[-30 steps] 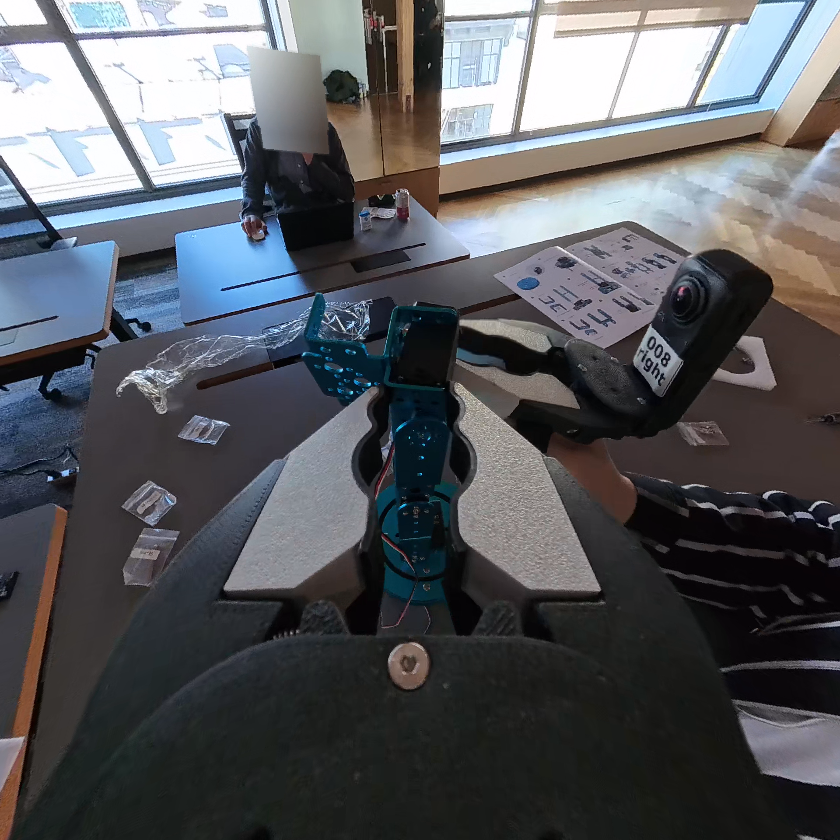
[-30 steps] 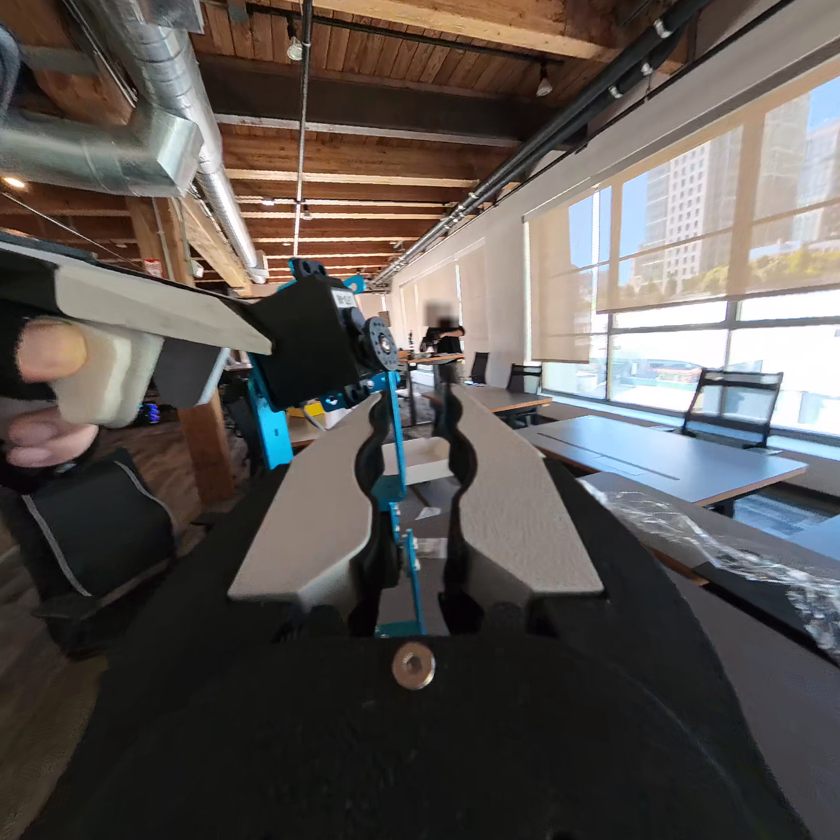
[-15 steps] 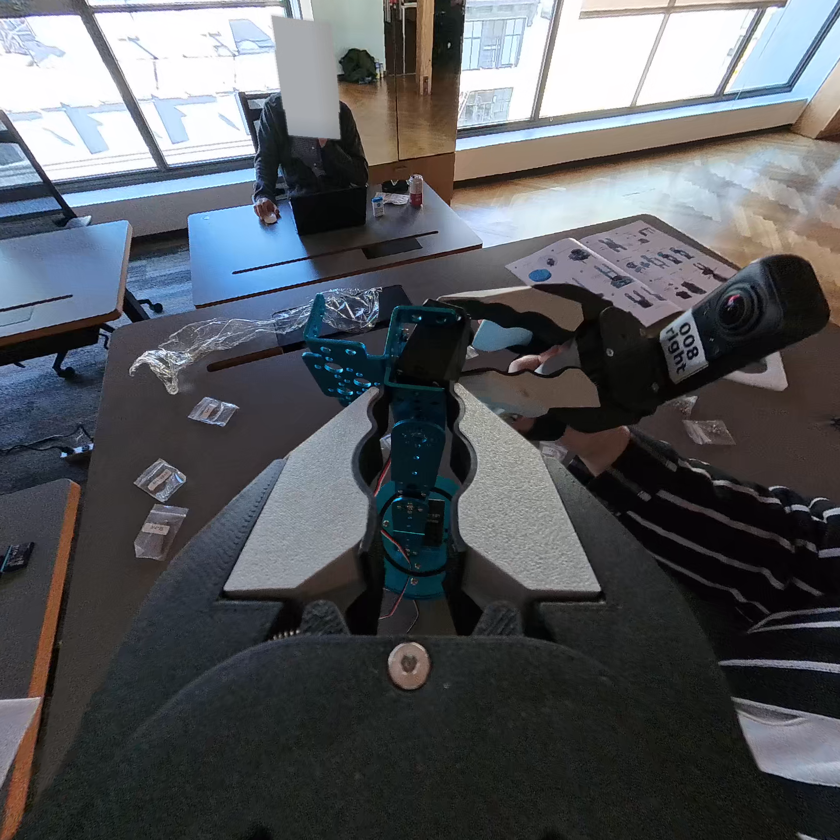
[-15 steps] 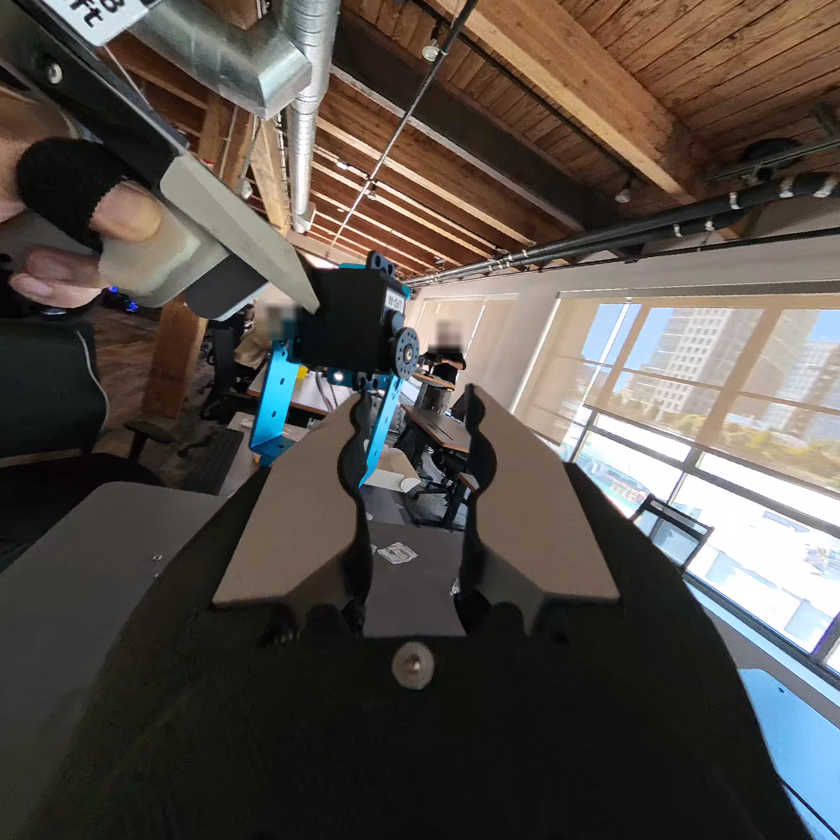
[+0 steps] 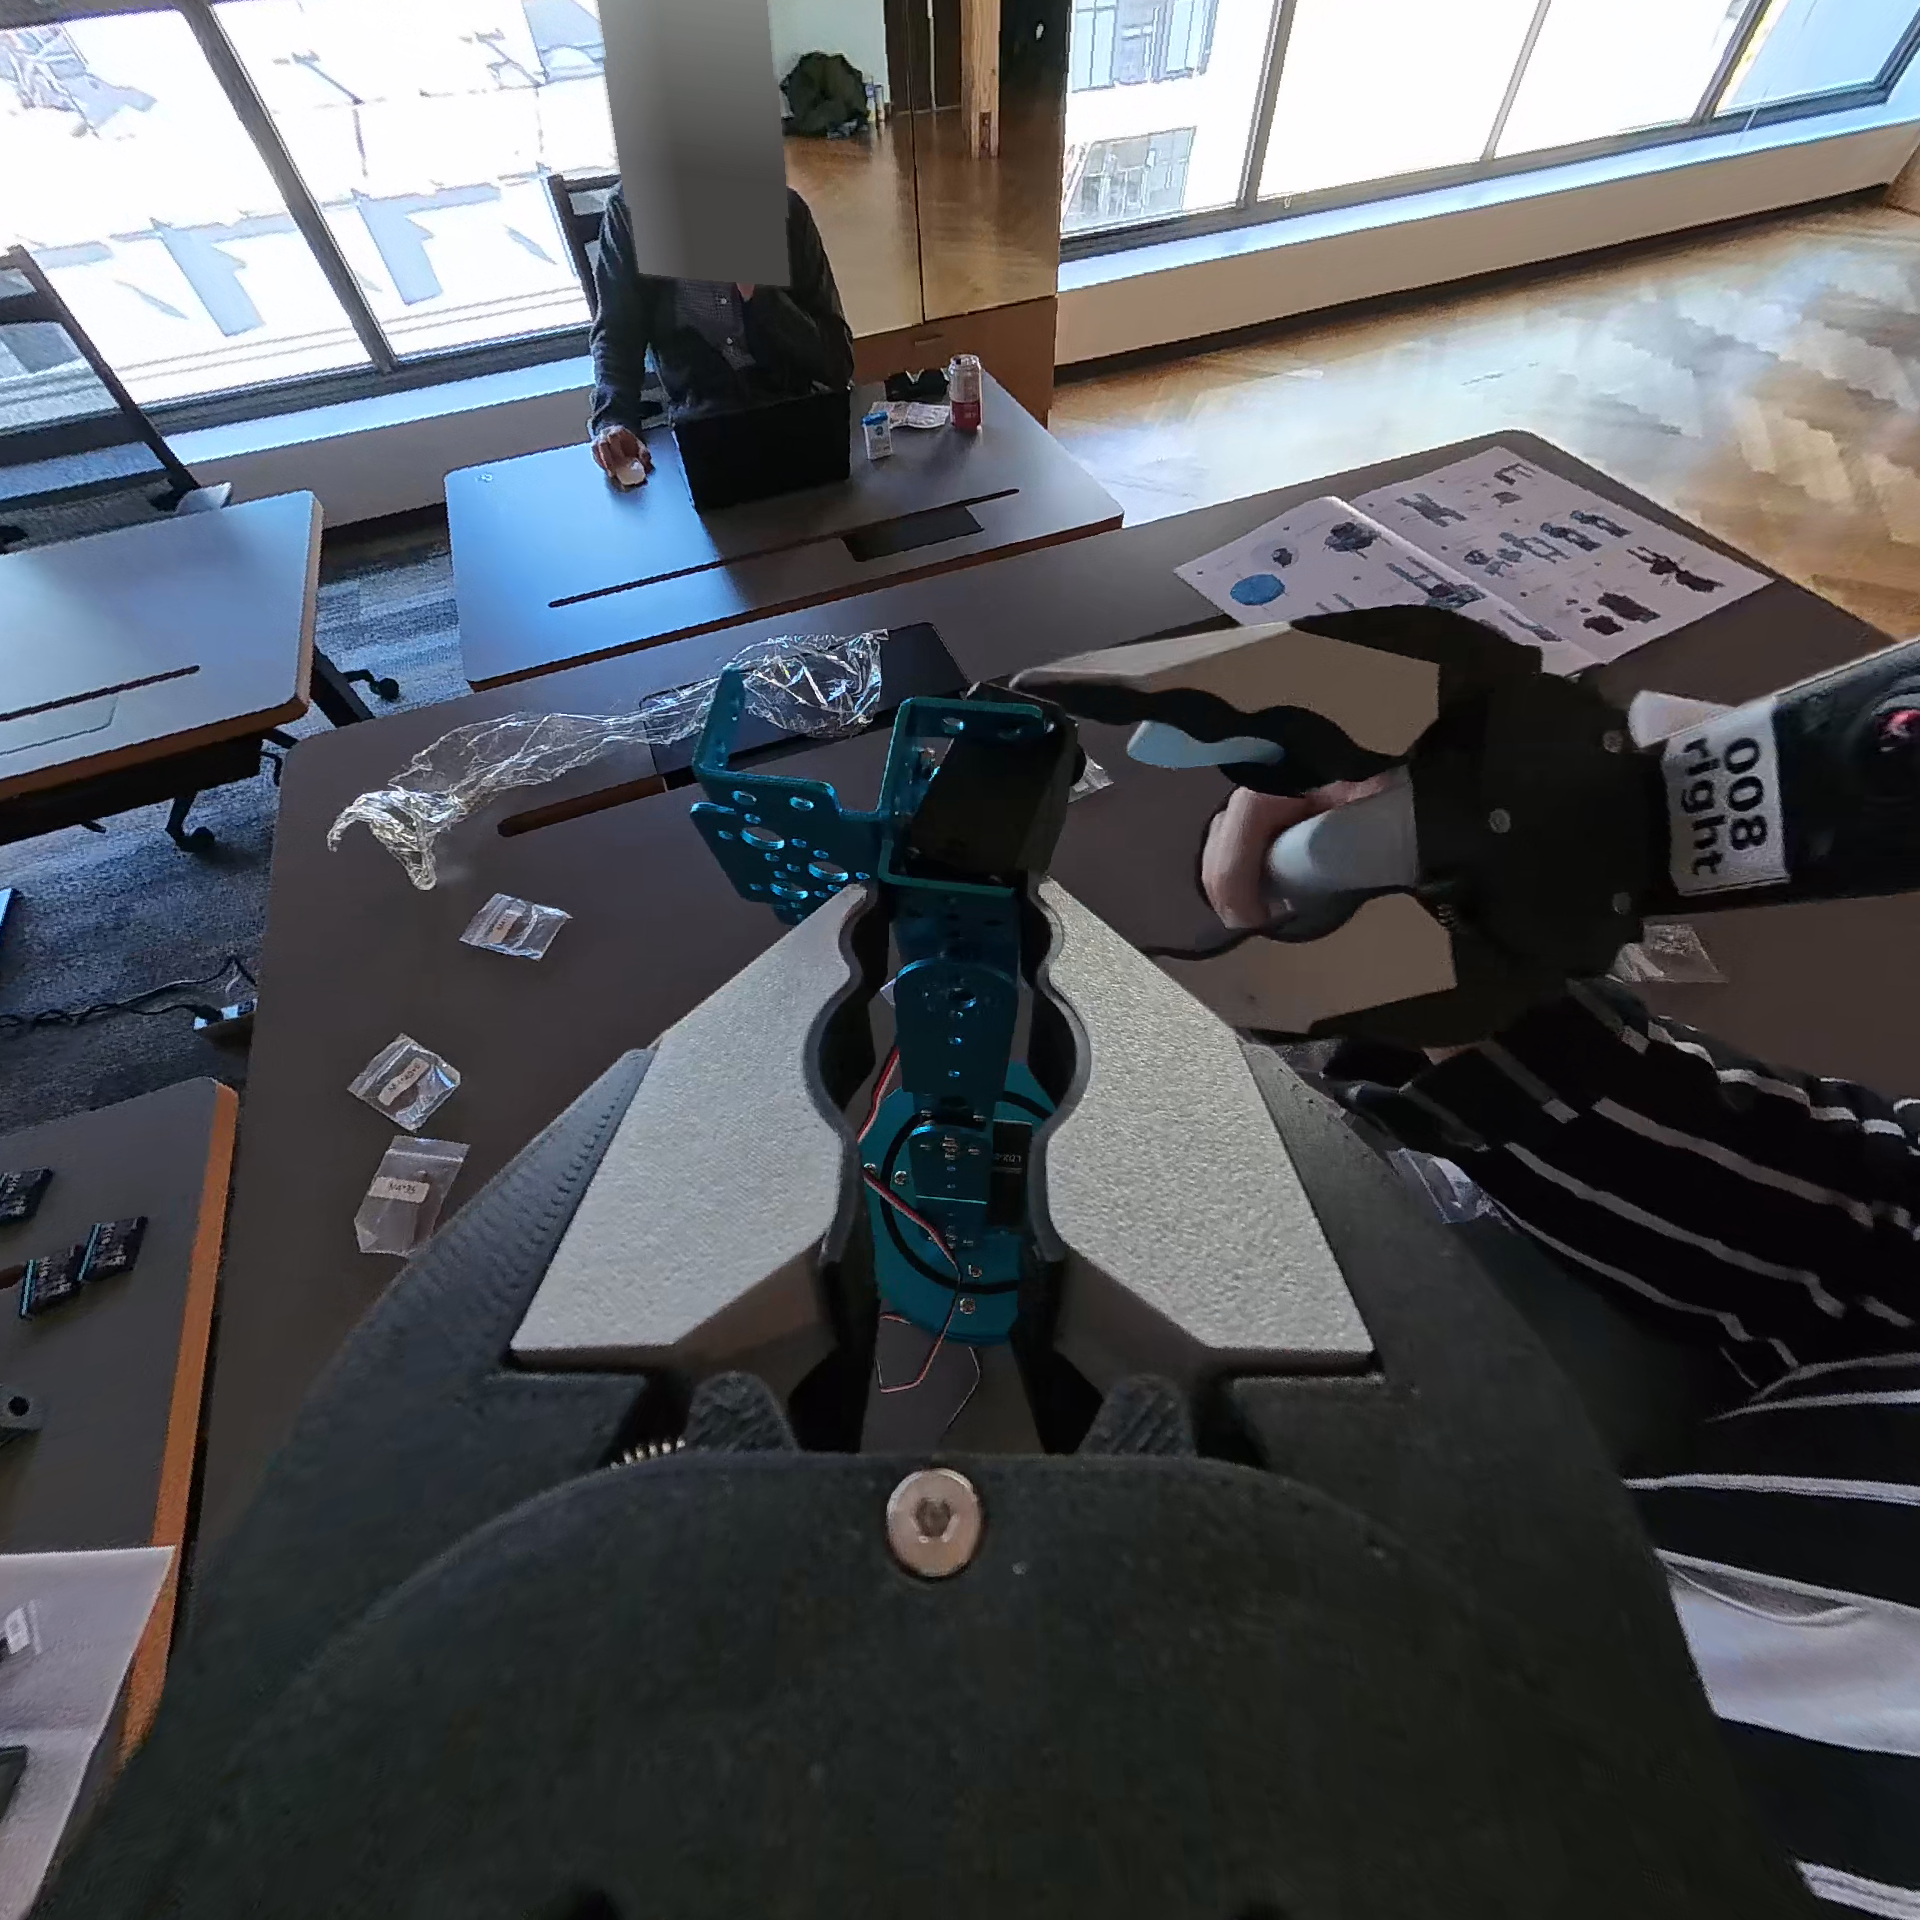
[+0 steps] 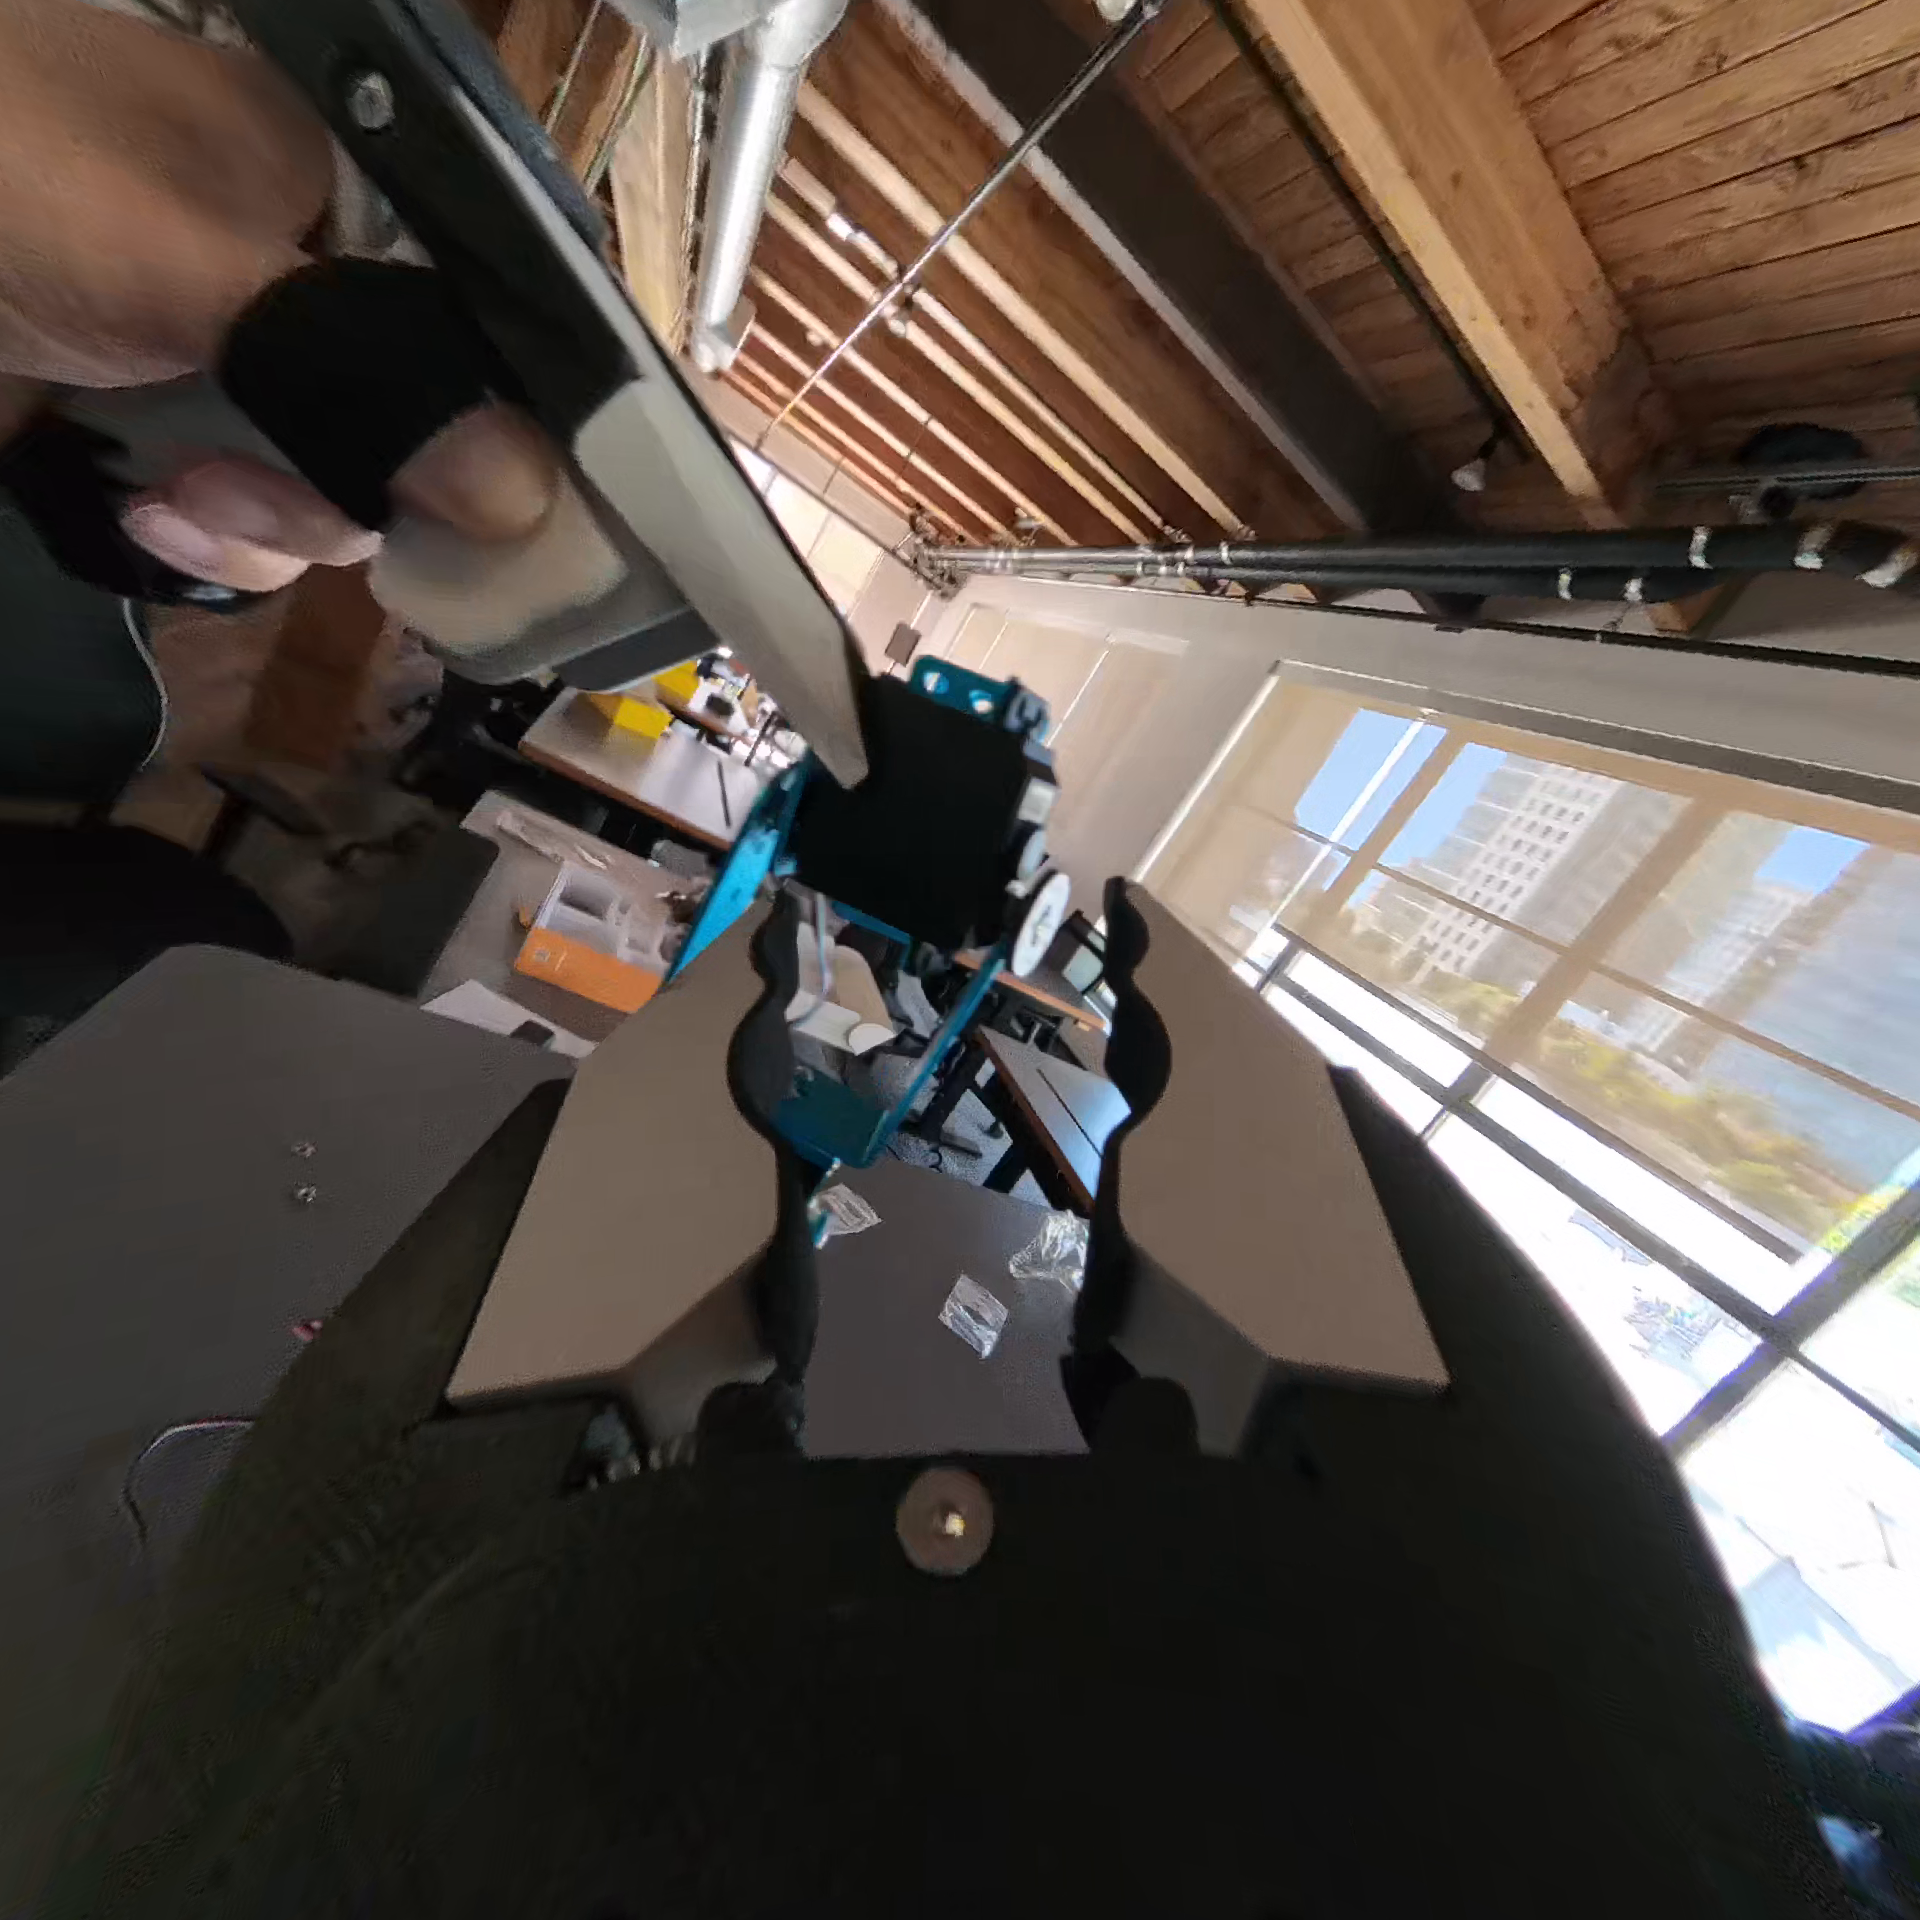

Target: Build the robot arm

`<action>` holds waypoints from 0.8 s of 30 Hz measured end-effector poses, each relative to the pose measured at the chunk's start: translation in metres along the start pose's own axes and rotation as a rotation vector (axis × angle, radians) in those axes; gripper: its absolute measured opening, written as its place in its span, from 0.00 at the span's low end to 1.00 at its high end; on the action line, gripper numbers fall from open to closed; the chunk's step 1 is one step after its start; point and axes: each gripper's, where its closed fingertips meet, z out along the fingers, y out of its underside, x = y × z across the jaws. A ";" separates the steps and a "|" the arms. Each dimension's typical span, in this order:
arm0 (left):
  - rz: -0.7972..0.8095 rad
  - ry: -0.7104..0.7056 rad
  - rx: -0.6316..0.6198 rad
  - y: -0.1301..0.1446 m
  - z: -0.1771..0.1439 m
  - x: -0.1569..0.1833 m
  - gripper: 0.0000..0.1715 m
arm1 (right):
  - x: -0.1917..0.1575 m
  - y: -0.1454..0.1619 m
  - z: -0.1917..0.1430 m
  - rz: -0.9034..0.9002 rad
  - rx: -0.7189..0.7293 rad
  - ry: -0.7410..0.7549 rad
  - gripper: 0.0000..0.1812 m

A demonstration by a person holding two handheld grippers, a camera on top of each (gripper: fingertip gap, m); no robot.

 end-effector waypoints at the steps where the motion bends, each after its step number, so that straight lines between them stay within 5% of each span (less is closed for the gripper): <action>1: -0.004 -0.004 0.000 0.000 0.000 0.000 0.14 | -0.003 -0.004 0.000 0.005 0.008 -0.017 0.31; 4: -0.002 -0.023 -0.009 0.000 0.000 0.000 0.14 | -0.007 -0.014 -0.001 0.068 0.030 -0.069 0.25; 12: 0.074 -0.015 -0.039 0.003 0.001 0.003 0.14 | -0.004 -0.007 -0.008 0.148 -0.027 -0.271 0.29; 19: 0.061 -0.014 -0.010 0.003 0.001 0.002 0.14 | 0.006 -0.002 0.008 0.206 -0.194 -0.769 0.35; 22: 0.054 -0.024 -0.013 0.002 0.001 0.002 0.14 | 0.003 -0.002 0.007 0.219 -0.216 -0.934 0.22; 24: 0.060 -0.034 -0.020 0.002 0.001 0.003 0.14 | 0.004 -0.012 0.010 0.261 -0.158 -0.984 0.22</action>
